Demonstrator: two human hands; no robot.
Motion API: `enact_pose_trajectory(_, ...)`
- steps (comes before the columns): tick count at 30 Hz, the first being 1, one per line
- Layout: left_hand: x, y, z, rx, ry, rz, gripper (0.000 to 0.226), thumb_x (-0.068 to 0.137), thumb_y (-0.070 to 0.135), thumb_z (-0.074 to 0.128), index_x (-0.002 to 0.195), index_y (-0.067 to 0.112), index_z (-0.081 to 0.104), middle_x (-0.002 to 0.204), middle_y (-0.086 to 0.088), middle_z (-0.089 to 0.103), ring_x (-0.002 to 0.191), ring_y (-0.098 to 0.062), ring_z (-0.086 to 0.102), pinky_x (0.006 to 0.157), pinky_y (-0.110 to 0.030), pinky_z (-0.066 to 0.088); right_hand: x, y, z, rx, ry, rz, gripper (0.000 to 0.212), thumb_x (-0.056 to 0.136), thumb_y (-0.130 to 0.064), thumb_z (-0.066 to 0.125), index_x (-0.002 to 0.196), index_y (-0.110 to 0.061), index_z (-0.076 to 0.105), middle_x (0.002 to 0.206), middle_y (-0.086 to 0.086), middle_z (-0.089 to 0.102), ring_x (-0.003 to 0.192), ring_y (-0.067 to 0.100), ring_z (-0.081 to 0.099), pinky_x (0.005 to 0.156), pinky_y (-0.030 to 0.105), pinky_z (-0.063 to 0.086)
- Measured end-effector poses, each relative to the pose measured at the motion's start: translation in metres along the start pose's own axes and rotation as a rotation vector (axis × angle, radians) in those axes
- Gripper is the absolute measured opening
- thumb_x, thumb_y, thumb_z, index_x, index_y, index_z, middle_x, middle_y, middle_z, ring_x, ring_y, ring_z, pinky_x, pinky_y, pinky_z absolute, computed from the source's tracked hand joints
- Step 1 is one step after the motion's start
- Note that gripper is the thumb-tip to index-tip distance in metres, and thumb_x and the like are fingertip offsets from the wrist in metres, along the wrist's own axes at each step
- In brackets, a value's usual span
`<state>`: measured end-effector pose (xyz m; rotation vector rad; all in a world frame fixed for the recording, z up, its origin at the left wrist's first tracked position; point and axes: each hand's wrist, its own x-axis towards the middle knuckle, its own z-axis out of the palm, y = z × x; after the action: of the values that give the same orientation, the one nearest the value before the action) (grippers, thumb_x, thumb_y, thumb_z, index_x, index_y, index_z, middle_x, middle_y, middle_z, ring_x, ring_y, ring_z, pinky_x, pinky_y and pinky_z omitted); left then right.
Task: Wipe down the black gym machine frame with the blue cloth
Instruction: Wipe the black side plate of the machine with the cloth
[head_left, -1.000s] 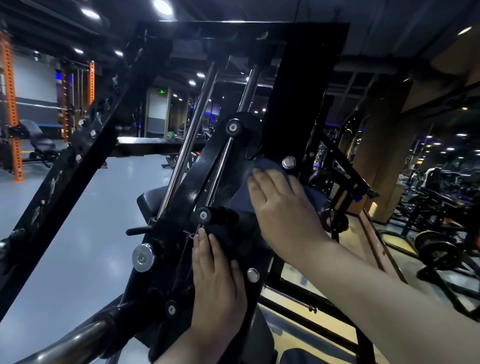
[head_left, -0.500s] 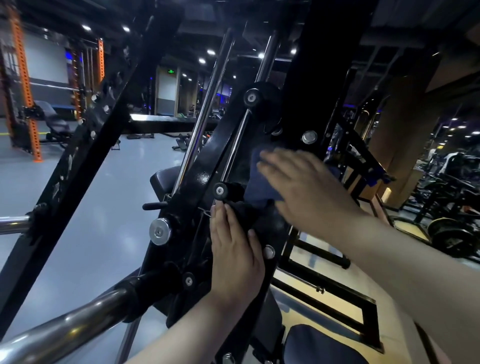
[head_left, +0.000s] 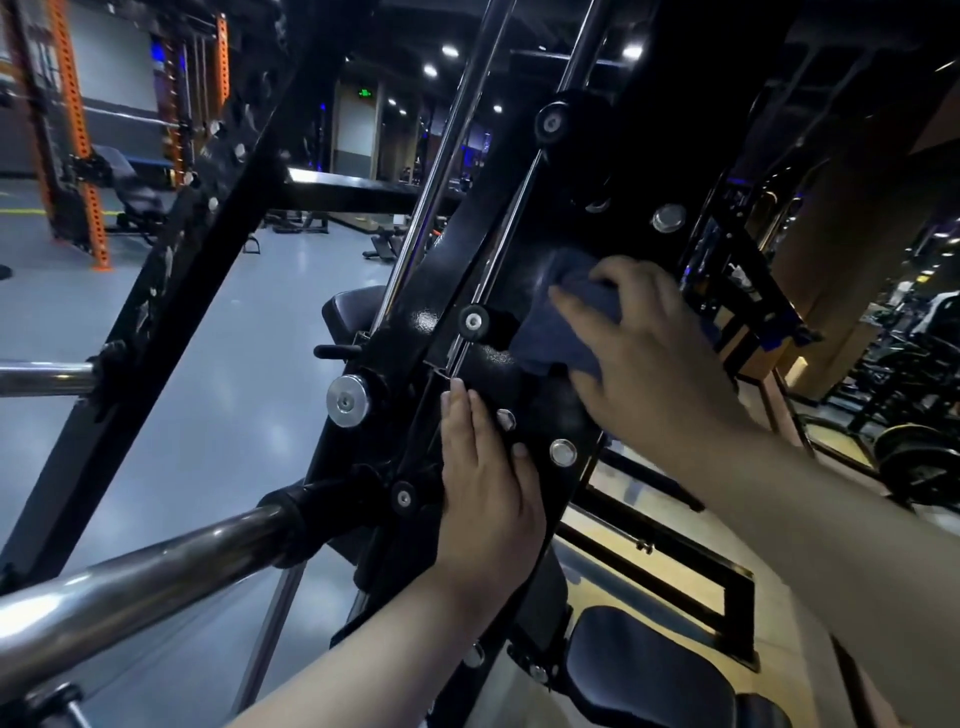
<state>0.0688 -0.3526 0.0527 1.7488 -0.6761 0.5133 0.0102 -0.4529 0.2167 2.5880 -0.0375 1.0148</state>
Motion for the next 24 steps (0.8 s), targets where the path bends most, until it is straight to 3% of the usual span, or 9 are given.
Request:
enact_pose_trajectory(8,-0.002,0.002,-0.008,-0.085,-0.06,-0.047,0.074,0.098,0.042,0.015,0.16,0.001,0.01,0.169,-0.006,-0.008,0.153,-0.006,-0.016,0.124,-0.024,-0.004,-0.025,-0.012,0.017,0.037,-0.137,-0.228,0.063,0.073,-0.025,0.064,0.136,-0.017,0.06,0.136,0.011,0.05,0.13,0.032,0.04,0.104,0.05,0.042)
enact_pose_trajectory(13,-0.002,0.003,-0.008,-0.074,-0.068,-0.057,0.074,0.097,0.04,0.016,0.159,-0.001,0.009,0.169,-0.007,-0.007,0.154,-0.009,-0.015,0.126,-0.027,-0.004,-0.021,-0.019,0.01,-0.04,-0.03,-0.046,0.063,0.074,-0.021,0.065,0.136,-0.013,0.06,0.13,0.015,0.051,0.122,0.037,0.047,0.097,0.049,0.042)
enact_pose_trajectory(17,-0.001,-0.005,-0.008,-0.005,-0.097,0.038,0.065,0.102,0.036,0.015,0.16,0.005,0.017,0.168,-0.015,0.005,0.155,-0.016,-0.016,0.127,-0.036,0.001,-0.037,-0.038,0.022,-0.029,-0.143,-0.203,0.06,0.072,-0.026,0.055,0.129,-0.011,0.064,0.125,0.014,0.054,0.114,0.036,0.052,0.09,0.044,0.047)
enact_pose_trajectory(20,-0.003,0.003,-0.013,-0.141,-0.076,-0.108,0.063,0.105,0.029,0.025,0.16,0.004,0.011,0.169,-0.005,-0.005,0.154,-0.007,-0.014,0.126,-0.025,-0.001,-0.02,-0.017,0.01,0.049,-0.163,-0.204,0.057,0.068,-0.028,0.056,0.123,-0.015,0.067,0.121,0.013,0.053,0.111,0.036,0.05,0.089,0.047,0.049)
enact_pose_trajectory(24,-0.014,0.013,-0.014,-0.186,-0.075,-0.15,0.063,0.103,0.026,0.029,0.16,0.004,0.011,0.169,-0.001,-0.008,0.154,-0.006,-0.012,0.127,-0.03,0.001,-0.012,-0.015,0.006,0.025,-0.057,-0.091,0.054,0.073,-0.019,0.064,0.126,-0.01,0.064,0.122,0.017,0.049,0.113,0.037,0.042,0.093,0.052,0.046)
